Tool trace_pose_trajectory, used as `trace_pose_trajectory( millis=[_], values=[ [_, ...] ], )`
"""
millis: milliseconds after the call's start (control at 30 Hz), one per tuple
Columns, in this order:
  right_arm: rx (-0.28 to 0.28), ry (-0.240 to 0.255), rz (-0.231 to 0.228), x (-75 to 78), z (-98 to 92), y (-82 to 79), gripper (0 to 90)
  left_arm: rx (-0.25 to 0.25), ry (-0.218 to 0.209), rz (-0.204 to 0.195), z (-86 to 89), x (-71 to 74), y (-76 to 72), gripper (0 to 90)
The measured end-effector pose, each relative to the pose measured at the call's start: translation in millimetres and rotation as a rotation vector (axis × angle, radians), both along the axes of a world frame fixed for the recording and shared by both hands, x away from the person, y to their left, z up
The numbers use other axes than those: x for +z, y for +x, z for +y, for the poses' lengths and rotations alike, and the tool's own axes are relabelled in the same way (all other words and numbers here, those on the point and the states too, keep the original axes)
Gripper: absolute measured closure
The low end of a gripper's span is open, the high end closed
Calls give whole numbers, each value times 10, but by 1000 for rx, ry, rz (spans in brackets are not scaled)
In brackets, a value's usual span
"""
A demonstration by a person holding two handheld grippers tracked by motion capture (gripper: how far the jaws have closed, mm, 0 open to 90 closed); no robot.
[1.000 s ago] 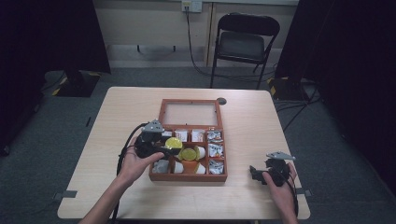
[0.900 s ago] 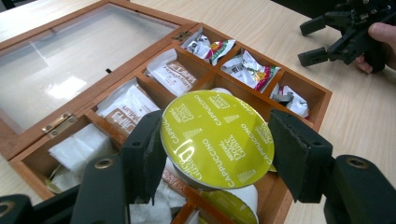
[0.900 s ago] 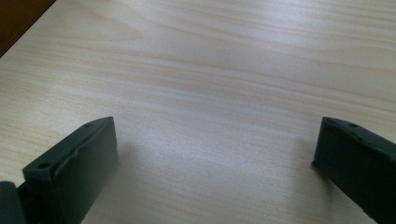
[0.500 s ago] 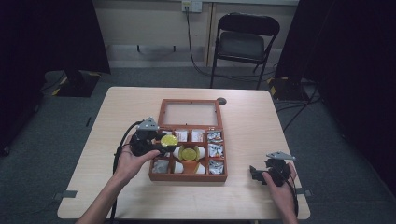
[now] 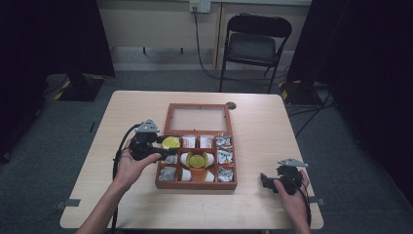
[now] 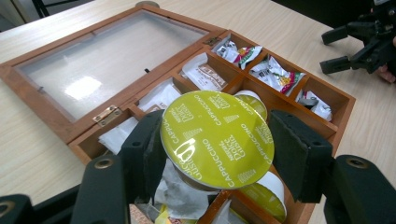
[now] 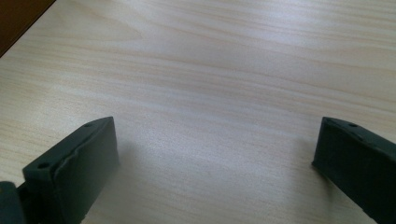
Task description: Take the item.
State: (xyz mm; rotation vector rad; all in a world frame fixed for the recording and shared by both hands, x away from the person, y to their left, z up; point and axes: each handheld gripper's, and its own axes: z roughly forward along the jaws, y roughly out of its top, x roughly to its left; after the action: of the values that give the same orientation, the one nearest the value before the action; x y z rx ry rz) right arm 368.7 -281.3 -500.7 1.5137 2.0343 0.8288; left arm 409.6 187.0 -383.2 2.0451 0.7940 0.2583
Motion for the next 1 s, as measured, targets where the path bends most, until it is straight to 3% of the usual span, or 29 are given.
trace_pose_trajectory(
  millis=[600,1000],
  values=[
    [0,0,0,0,0,0,0,89,-7,-13,328,35,88,391],
    [0,0,0,0,0,0,0,163,-9,23,562,-99,192,391]
  ],
)
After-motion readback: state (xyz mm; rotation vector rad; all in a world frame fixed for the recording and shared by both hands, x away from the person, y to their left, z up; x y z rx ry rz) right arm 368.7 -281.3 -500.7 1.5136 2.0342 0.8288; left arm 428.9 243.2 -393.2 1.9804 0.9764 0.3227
